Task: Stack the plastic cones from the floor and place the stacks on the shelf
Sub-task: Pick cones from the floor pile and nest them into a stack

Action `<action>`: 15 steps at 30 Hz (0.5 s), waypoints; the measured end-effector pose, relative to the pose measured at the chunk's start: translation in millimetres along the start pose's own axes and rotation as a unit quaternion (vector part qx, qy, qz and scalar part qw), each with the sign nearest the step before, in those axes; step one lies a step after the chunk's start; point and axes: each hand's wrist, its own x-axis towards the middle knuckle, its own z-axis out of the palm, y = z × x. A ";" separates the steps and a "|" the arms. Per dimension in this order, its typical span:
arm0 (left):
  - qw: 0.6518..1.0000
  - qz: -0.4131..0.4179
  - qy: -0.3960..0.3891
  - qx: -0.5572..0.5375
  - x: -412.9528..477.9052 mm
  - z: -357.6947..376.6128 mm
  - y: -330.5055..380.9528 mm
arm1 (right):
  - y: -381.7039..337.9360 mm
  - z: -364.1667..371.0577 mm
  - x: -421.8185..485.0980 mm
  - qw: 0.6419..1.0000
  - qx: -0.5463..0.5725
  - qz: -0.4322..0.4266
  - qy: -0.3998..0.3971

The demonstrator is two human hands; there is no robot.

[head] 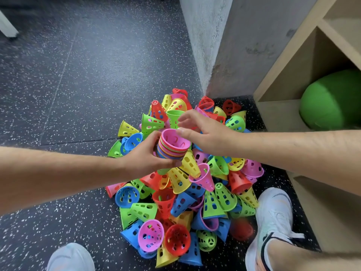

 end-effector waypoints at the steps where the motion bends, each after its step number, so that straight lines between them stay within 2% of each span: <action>1: 1.000 -0.002 0.000 0.003 -1.8 -1.2 0.0 | 2.9 2.9 0.8 1.000 -0.008 0.008 0.010; 3: 1.000 -0.011 0.000 0.006 -4.8 -4.4 -3.2 | 12.2 8.2 4.0 0.996 -0.086 0.017 0.008; 6: 0.999 -0.024 -0.001 0.022 -10.6 -9.0 -11.6 | 23.1 17.1 4.9 0.984 -0.166 0.027 -0.052; 9: 0.999 -0.032 -0.005 0.026 -17.7 -10.5 -17.5 | 24.1 26.0 4.5 0.994 -0.102 -0.002 -0.028; 11: 0.999 -0.037 -0.009 0.034 -21.4 -11.6 -19.3 | 23.7 28.4 7.1 0.997 -0.080 0.013 0.000; 13: 0.999 -0.038 -0.011 0.037 -24.1 -12.2 -20.4 | 25.8 29.6 9.9 0.987 -0.149 0.046 -0.035; 15: 0.998 -0.042 -0.011 0.034 -25.8 -12.3 -20.2 | 28.1 32.2 10.8 0.963 -0.242 0.068 -0.099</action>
